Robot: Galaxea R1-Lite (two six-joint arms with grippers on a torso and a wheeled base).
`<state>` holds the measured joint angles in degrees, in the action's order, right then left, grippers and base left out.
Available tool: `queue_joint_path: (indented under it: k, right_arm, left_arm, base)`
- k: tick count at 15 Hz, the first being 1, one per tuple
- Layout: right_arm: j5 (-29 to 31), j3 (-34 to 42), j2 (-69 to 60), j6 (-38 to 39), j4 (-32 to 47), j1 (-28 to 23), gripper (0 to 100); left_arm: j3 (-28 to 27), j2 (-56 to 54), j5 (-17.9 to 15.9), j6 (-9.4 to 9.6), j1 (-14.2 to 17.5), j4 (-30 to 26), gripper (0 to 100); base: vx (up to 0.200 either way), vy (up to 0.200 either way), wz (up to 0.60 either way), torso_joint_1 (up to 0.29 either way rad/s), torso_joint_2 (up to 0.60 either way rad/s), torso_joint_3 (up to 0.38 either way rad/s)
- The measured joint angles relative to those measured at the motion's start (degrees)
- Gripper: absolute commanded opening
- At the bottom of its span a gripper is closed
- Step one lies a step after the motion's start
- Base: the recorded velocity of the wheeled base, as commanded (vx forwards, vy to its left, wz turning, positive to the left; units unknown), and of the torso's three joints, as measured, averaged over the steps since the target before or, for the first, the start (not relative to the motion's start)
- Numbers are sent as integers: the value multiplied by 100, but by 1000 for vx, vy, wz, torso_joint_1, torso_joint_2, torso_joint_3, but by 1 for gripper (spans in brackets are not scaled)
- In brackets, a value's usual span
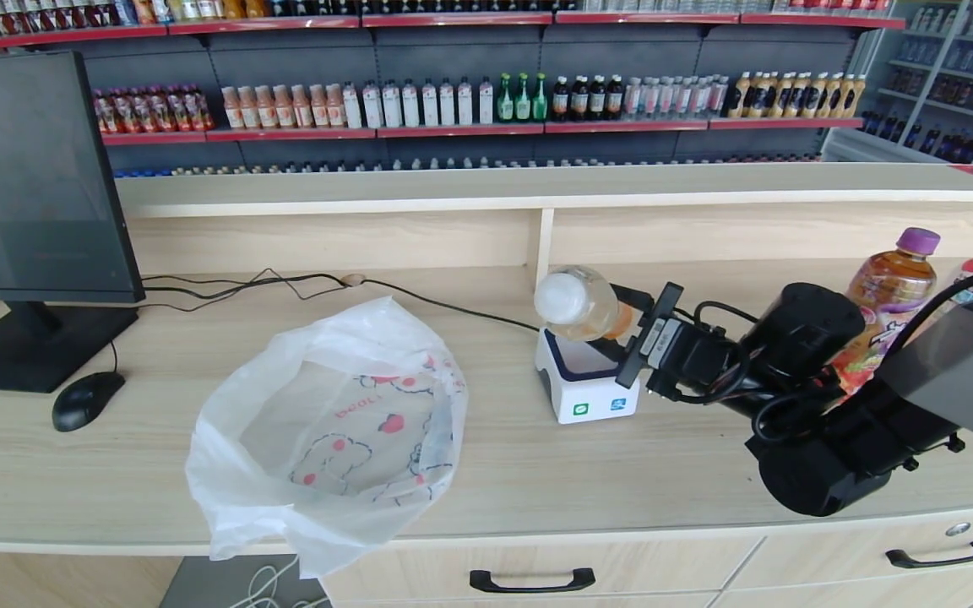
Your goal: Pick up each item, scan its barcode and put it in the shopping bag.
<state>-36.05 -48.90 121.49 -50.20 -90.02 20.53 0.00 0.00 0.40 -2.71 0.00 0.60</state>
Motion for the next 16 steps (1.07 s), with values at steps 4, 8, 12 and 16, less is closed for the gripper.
queue_joint_path:
  k: [4,8,12,16]
  right_arm:
    - [6,33,6,23,0,9,0]
    - [24,69,-10,96,5,33,0]
    - [30,61,-154,261,24,48,0]
    - [96,66,-433,502,18,118,0]
  left_arm:
    - [0,0,2,0,0,-2,100]
    - [0,0,2,2,-5,0,100]
    - [0,0,2,0,0,0,100]
    - [0,0,2,2,0,-11,100]
  base:
    - [0,0,0,0,0,0]
    - [0,0,0,0,0,0]
    - [0,0,0,0,0,0]
    - [0,0,0,0,0,0]
